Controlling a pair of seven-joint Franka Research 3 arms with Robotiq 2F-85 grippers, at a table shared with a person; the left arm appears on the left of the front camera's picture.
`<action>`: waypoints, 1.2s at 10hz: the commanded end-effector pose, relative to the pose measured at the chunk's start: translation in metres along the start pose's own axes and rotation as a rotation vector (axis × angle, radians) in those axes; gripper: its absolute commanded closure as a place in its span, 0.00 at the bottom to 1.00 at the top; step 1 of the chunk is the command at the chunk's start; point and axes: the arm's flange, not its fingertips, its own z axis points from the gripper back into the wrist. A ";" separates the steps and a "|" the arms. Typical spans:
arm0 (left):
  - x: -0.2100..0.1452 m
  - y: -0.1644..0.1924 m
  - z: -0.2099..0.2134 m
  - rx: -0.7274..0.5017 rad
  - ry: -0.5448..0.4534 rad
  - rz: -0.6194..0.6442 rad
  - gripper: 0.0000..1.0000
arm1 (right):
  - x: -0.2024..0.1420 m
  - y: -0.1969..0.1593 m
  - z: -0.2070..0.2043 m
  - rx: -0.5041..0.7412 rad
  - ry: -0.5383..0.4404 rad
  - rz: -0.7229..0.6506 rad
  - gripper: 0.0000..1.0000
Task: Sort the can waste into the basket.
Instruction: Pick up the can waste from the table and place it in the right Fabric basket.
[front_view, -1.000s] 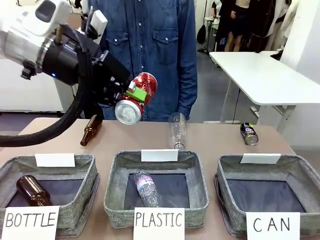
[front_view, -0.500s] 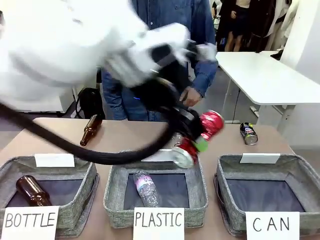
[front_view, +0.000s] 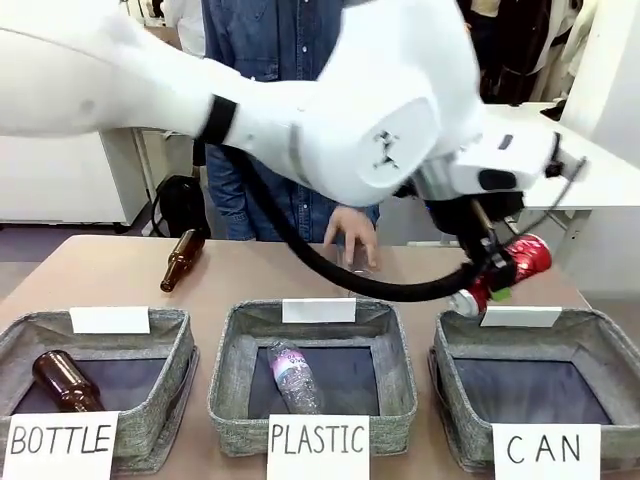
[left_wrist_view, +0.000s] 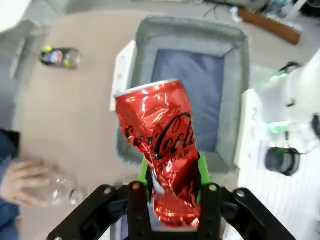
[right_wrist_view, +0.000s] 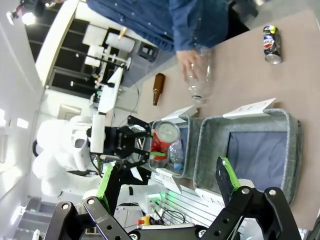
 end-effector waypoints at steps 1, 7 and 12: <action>0.035 -0.009 -0.022 0.015 -0.006 -0.058 0.60 | 0.003 0.006 0.000 0.017 -0.008 -0.012 0.00; 0.031 -0.019 -0.040 0.025 0.027 -0.084 0.02 | 0.003 0.006 0.000 0.017 -0.008 -0.012 0.00; 0.025 -0.023 -0.027 0.009 -0.010 -0.072 0.00 | 0.003 0.006 0.000 0.017 -0.008 -0.012 0.00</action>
